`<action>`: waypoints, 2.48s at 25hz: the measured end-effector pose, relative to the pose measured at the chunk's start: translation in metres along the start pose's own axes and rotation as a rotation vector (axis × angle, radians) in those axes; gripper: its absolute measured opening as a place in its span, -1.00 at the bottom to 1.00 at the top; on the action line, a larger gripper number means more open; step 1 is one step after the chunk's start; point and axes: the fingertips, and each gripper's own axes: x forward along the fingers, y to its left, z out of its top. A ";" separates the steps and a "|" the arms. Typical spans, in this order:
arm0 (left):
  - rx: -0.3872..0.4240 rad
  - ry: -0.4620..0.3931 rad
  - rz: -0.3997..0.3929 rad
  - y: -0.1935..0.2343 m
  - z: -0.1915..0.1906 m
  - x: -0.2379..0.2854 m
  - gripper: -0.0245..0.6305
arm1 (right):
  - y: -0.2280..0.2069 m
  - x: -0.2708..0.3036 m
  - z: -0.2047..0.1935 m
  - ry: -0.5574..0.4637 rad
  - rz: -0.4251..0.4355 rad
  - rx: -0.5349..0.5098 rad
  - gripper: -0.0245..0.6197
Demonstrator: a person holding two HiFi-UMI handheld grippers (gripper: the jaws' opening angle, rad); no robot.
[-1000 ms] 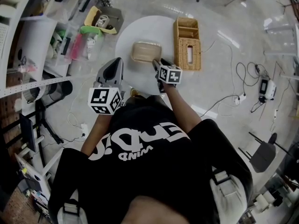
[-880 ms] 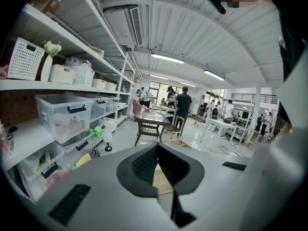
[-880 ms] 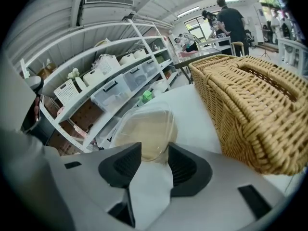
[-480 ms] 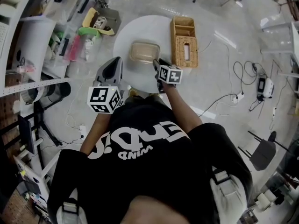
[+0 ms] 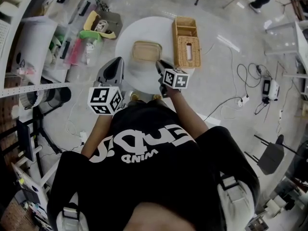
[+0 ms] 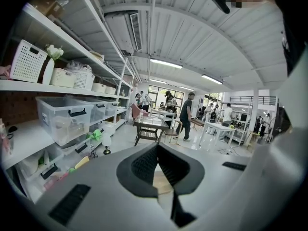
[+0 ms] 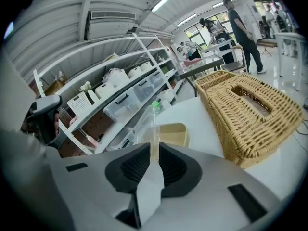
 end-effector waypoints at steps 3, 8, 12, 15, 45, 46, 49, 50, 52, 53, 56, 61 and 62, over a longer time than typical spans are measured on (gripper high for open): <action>0.012 -0.009 0.008 0.001 0.002 -0.005 -0.93 | 0.019 -0.013 0.013 -0.050 0.045 -0.003 -0.82; 0.003 -0.026 0.013 0.002 0.006 -0.009 -0.93 | 0.047 -0.039 0.049 -0.156 0.106 -0.041 -0.82; 0.004 -0.046 0.004 -0.003 0.012 -0.011 -0.93 | 0.061 -0.071 0.087 -0.266 0.107 -0.074 -0.82; 0.003 -0.056 -0.004 -0.006 0.018 -0.011 -0.93 | 0.070 -0.099 0.113 -0.338 0.086 -0.118 -0.82; 0.004 -0.107 -0.047 -0.026 0.020 -0.024 -0.93 | 0.054 -0.197 0.086 -0.481 -0.087 -0.278 -0.82; 0.005 -0.106 -0.047 -0.026 0.019 -0.025 -0.93 | 0.055 -0.195 0.086 -0.479 -0.085 -0.278 -0.82; 0.009 -0.104 -0.047 -0.027 0.019 -0.026 -0.93 | 0.056 -0.193 0.085 -0.472 -0.078 -0.272 -0.82; 0.010 -0.104 -0.047 -0.027 0.020 -0.026 -0.93 | 0.056 -0.192 0.084 -0.468 -0.077 -0.272 -0.82; 0.011 -0.104 -0.048 -0.027 0.020 -0.026 -0.93 | 0.057 -0.190 0.083 -0.461 -0.074 -0.273 -0.82; 0.012 -0.104 -0.048 -0.027 0.021 -0.026 -0.93 | 0.058 -0.190 0.082 -0.459 -0.073 -0.274 -0.82; 0.014 -0.106 -0.048 -0.028 0.022 -0.026 -0.93 | 0.058 -0.189 0.080 -0.455 -0.072 -0.278 -0.83; 0.010 -0.104 -0.049 -0.027 0.021 -0.024 -0.93 | 0.056 -0.187 0.082 -0.452 -0.088 -0.288 -0.83; 0.009 -0.103 -0.049 -0.027 0.020 -0.024 -0.93 | 0.056 -0.186 0.082 -0.452 -0.089 -0.288 -0.83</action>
